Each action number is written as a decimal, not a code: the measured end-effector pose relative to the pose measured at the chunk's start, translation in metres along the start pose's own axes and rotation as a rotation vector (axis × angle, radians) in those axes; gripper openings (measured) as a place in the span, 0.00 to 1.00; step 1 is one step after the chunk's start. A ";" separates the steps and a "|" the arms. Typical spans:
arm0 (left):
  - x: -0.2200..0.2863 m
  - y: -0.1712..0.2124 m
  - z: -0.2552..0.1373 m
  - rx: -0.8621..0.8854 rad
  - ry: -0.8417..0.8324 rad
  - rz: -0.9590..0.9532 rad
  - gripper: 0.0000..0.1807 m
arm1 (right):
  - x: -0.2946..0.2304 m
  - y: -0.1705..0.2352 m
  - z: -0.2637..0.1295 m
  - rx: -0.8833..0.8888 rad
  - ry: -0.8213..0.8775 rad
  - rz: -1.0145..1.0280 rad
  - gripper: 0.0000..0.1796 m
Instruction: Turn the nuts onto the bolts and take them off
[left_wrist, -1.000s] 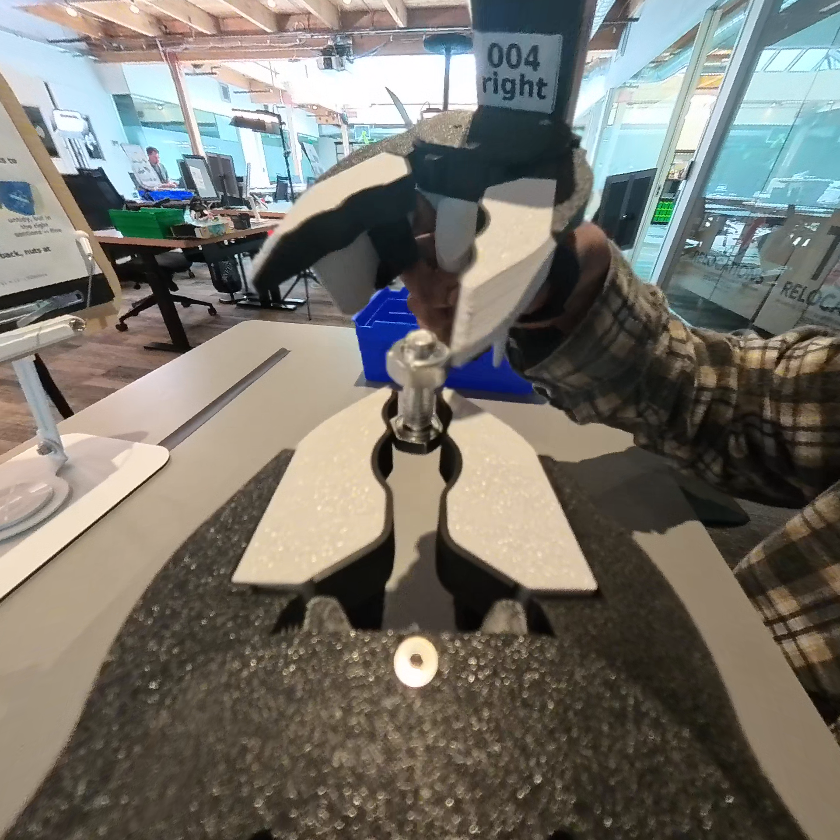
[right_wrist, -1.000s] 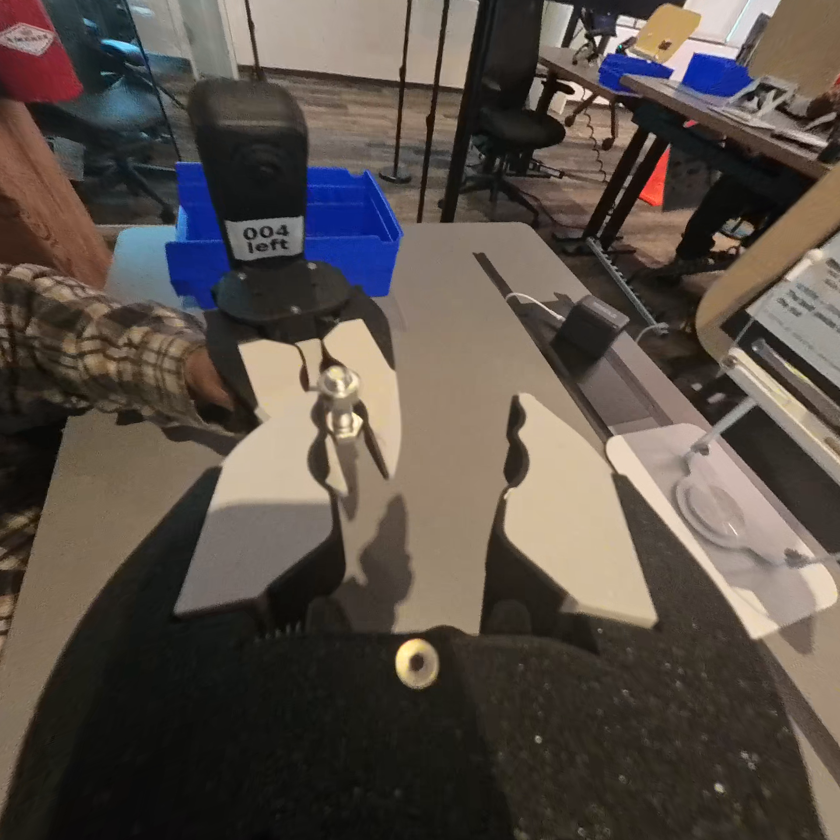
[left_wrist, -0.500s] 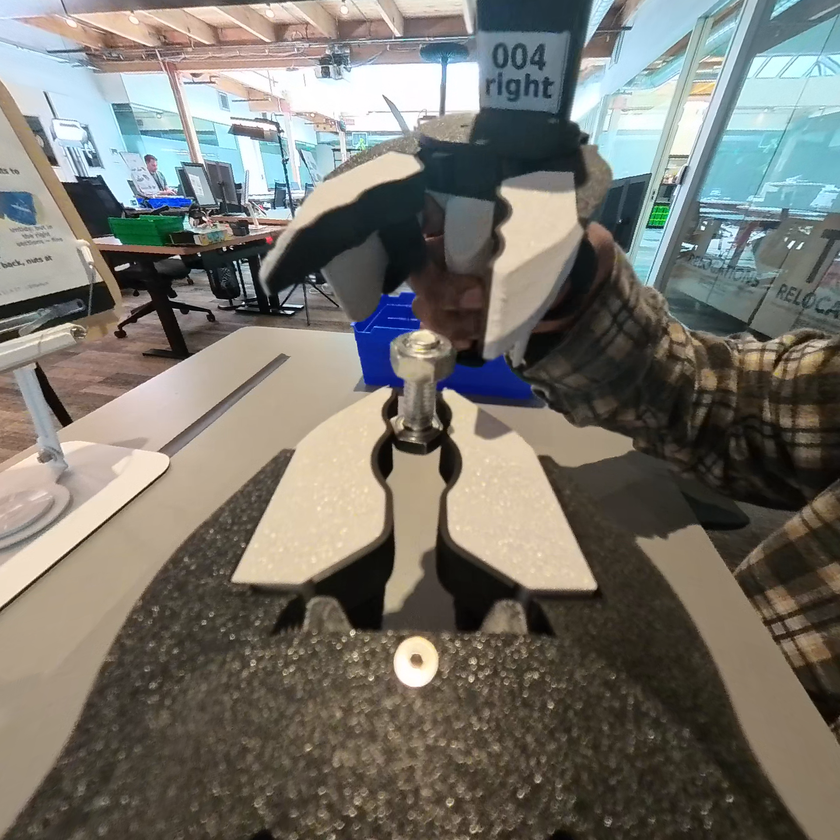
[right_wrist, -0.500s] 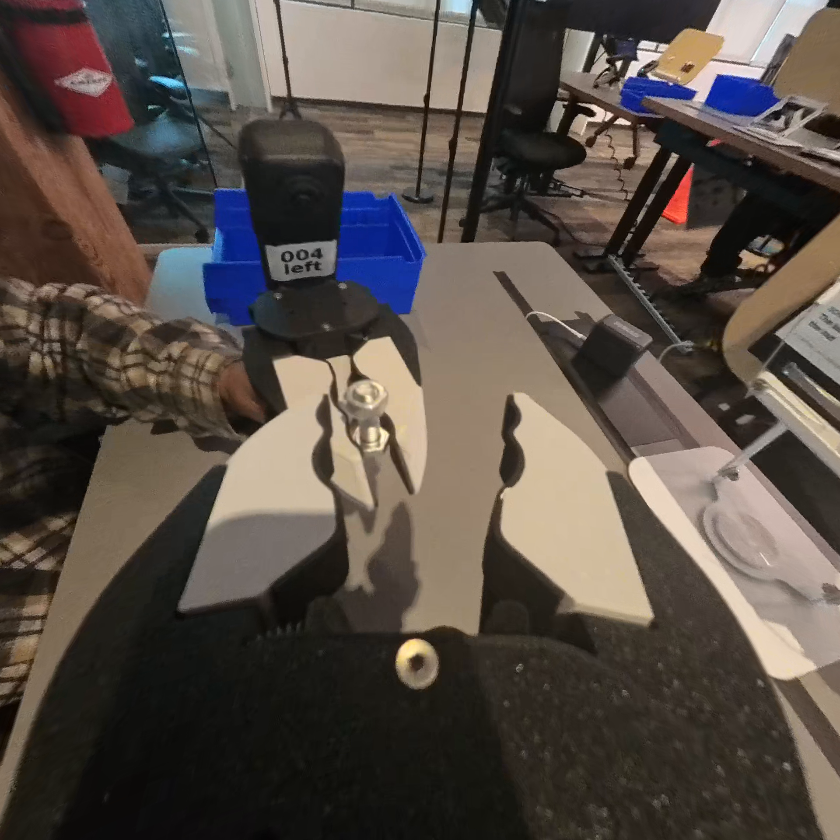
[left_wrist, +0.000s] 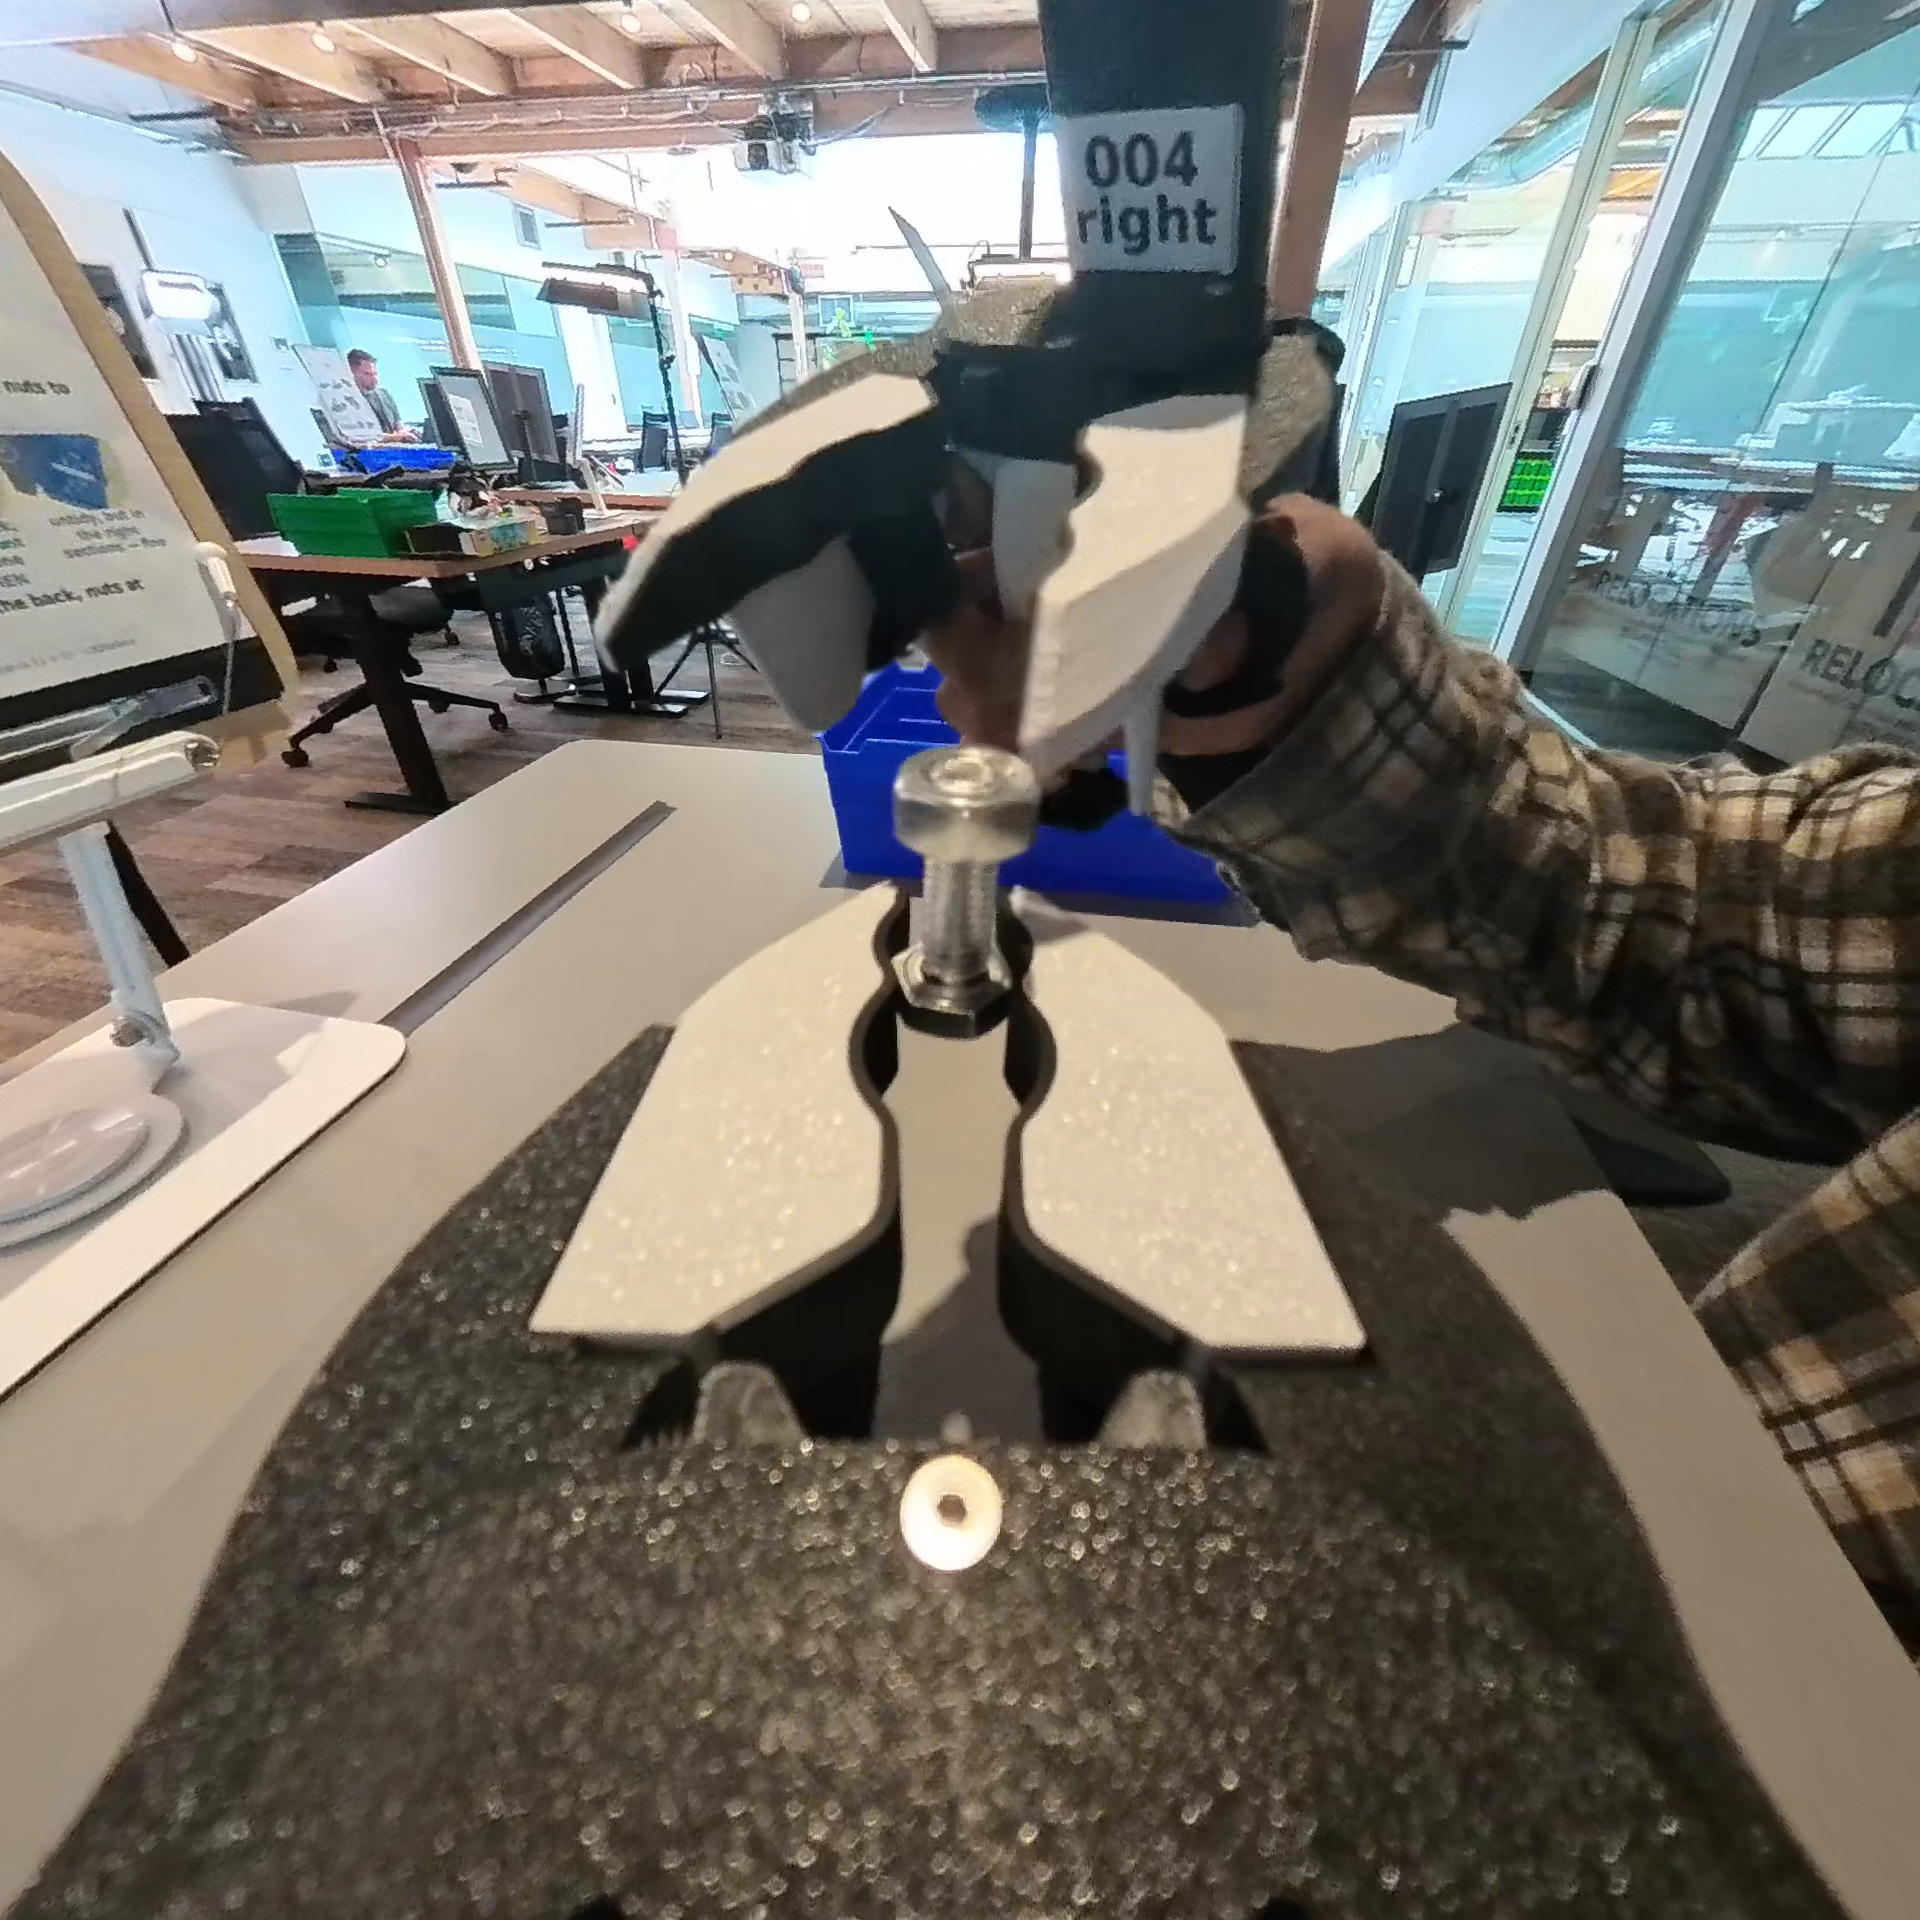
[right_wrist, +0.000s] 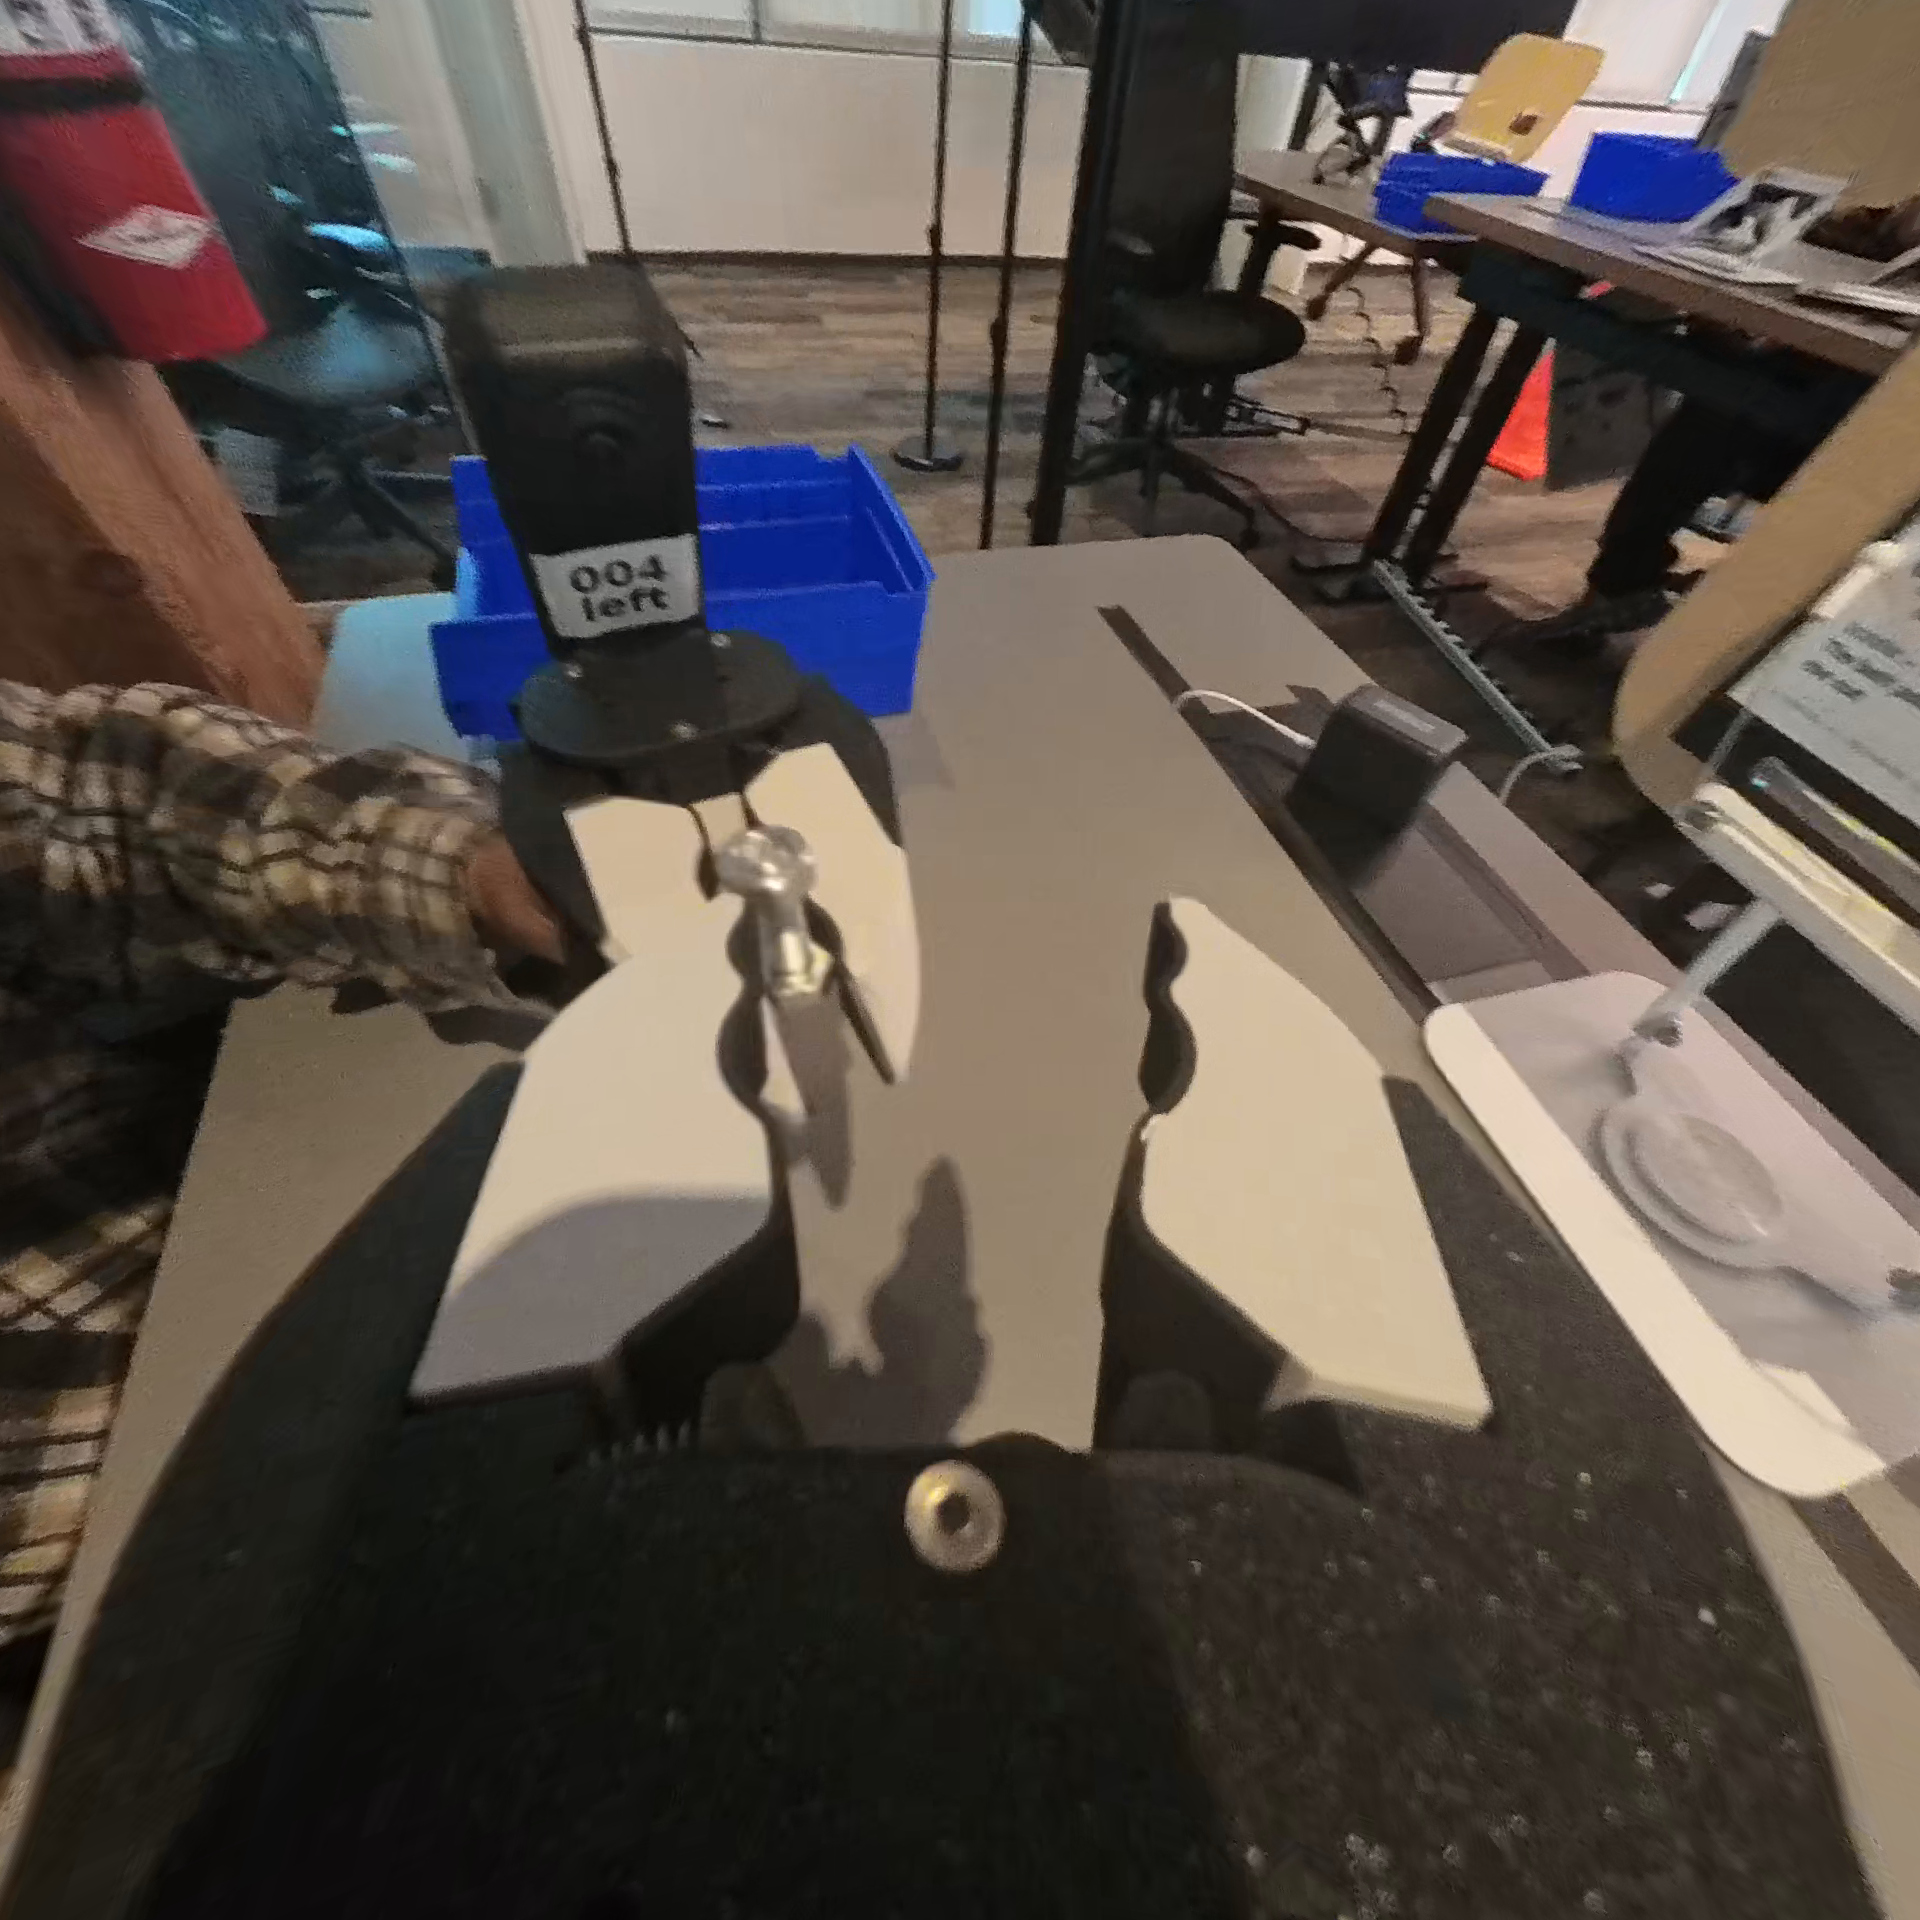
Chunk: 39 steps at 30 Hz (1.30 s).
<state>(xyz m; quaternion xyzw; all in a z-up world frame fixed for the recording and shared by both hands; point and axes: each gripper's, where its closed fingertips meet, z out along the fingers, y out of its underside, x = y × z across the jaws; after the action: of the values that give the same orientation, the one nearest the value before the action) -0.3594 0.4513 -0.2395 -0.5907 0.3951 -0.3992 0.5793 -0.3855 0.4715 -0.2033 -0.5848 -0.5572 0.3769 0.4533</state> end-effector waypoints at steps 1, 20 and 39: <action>0.000 0.000 0.001 -0.001 0.002 0.002 0.08 | -0.006 -0.001 0.003 0.003 -0.019 -0.007 0.40; 0.000 -0.001 0.001 0.000 0.000 0.001 0.08 | -0.004 0.000 0.000 0.021 -0.024 0.010 0.39; -0.001 -0.003 0.000 0.001 -0.009 0.009 0.08 | -0.003 -0.005 -0.001 0.026 0.000 -0.020 0.38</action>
<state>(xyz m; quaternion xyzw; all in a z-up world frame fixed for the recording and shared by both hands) -0.3601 0.4522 -0.2362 -0.5906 0.3949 -0.3940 0.5831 -0.3862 0.4680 -0.1980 -0.5734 -0.5581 0.3794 0.4646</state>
